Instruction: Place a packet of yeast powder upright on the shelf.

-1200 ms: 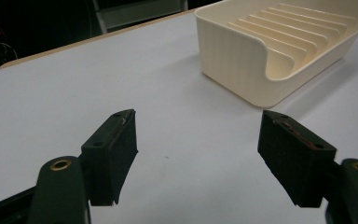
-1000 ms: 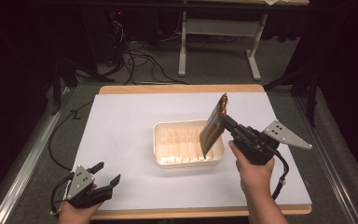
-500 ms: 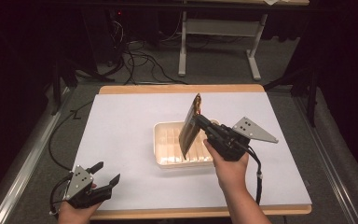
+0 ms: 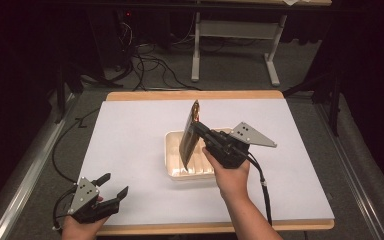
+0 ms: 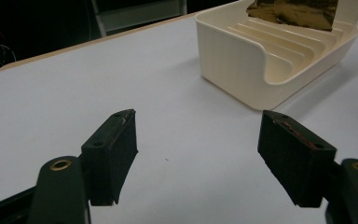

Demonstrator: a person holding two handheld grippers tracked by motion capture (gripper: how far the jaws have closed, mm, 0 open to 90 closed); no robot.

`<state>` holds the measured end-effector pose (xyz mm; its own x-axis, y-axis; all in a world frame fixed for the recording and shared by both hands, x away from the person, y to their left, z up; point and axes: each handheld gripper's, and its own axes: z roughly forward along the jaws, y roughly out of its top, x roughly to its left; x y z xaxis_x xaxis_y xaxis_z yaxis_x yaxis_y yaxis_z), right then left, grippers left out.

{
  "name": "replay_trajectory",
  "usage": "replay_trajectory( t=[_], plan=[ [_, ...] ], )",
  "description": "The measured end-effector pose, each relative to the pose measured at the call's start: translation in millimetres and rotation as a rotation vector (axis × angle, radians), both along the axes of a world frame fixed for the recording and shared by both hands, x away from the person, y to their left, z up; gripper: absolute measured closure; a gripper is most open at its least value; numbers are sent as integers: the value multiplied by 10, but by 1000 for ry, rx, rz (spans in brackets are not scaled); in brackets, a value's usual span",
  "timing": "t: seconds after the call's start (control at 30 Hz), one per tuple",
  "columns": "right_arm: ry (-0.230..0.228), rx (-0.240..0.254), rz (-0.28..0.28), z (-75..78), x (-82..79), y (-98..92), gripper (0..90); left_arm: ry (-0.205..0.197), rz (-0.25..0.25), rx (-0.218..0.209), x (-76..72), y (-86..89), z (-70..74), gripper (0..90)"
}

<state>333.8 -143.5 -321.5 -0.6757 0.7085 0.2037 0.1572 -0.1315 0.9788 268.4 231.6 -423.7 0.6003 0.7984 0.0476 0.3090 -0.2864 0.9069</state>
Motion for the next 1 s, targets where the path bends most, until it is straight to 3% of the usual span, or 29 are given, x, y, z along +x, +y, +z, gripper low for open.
replay_trajectory(
  t=[0.5,1.0],
  plan=[
    [31,2,0,-108,177,228,900,-7,-6,2,-9,-5,11,288],
    [56,-42,-31,-254,339,395,900,-6,-9,-5,-8,-6,10,288]
  ],
)
